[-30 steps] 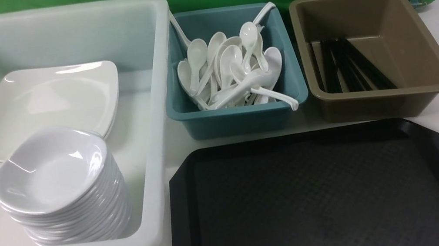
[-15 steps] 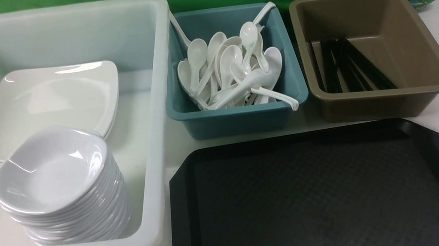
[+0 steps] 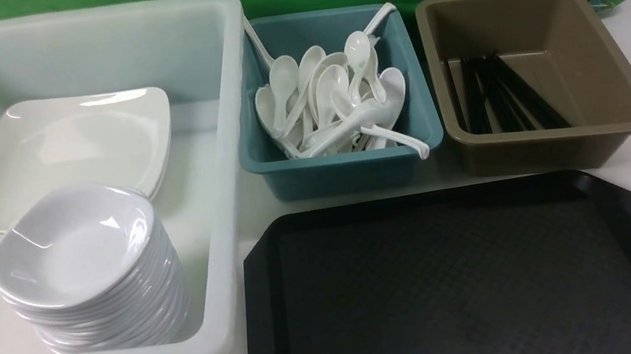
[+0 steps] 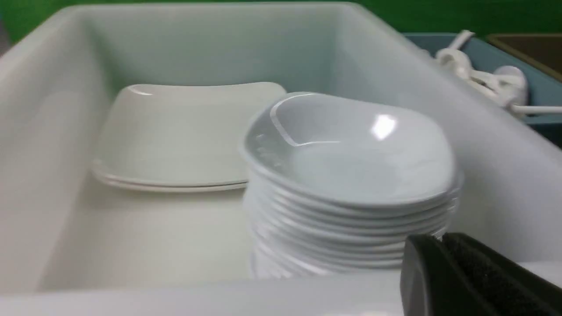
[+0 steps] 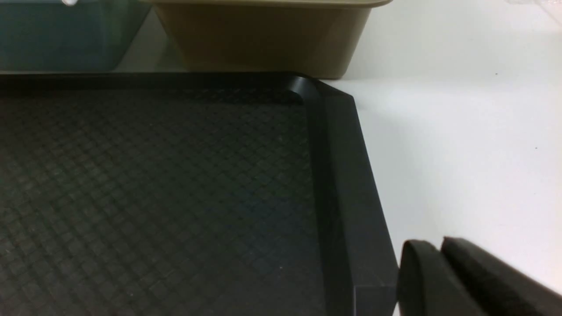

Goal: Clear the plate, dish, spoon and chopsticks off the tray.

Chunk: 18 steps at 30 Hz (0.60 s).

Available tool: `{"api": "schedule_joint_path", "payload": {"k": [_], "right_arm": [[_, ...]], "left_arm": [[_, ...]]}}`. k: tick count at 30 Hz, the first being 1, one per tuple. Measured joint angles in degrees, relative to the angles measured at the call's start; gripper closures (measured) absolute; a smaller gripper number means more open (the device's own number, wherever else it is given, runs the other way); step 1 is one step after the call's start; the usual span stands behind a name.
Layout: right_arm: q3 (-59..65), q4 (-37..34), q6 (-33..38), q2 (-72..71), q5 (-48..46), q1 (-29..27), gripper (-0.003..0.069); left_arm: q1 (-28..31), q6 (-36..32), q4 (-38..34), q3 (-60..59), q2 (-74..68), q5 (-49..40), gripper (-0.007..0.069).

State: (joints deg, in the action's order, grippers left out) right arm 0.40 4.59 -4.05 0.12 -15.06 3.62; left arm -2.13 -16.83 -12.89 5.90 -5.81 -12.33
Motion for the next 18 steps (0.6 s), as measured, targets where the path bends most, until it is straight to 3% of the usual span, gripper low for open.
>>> {"api": "schedule_joint_path", "payload": {"k": [3,7,18], "right_arm": [[0.00,0.00,0.00,0.00,0.00,0.00,0.0569],[0.00,-0.05,0.00,-0.12,-0.18,0.00,0.0559],[0.00,-0.05,-0.16,-0.12,-0.24,0.00,0.0530]], "left_arm": [[2.42,1.94,0.87,-3.48,3.30,0.00,0.0613],[4.53,9.68,3.20,-6.27,5.72,-1.25,0.0613],[4.53,11.12,4.03,-6.27,5.72,-1.18,0.0613]]}}
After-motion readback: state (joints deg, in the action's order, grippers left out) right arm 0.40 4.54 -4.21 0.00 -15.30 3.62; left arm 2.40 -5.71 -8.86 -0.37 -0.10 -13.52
